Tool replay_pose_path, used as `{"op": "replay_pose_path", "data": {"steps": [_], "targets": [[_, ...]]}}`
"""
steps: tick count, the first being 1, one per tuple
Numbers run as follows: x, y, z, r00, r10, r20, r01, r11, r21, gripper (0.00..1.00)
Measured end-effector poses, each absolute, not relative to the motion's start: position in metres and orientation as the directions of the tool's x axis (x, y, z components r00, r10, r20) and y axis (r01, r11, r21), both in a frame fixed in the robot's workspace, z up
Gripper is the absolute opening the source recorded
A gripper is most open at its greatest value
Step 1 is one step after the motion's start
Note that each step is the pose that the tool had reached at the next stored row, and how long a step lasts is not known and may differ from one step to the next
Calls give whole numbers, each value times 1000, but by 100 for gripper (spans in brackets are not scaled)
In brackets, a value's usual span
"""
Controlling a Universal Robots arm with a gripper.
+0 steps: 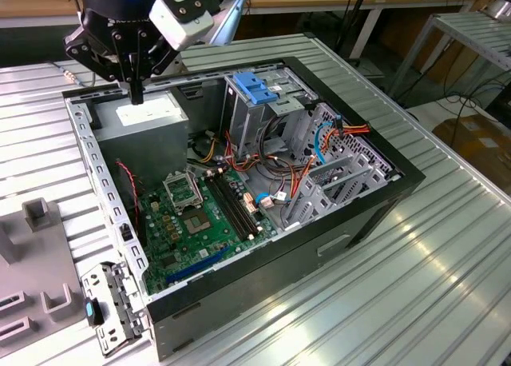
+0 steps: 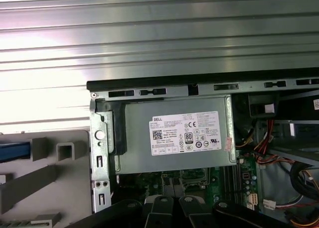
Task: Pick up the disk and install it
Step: 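Reach for the disk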
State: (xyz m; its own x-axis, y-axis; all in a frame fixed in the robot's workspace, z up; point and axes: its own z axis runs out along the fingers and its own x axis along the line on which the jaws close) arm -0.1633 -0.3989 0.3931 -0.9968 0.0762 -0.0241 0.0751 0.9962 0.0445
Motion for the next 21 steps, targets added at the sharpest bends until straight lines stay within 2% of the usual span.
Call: {"op": "replay_pose_path", "data": {"steps": [21], "targets": [[-168, -399, 393, -997, 76, -20, 75, 996, 44, 11]]}}
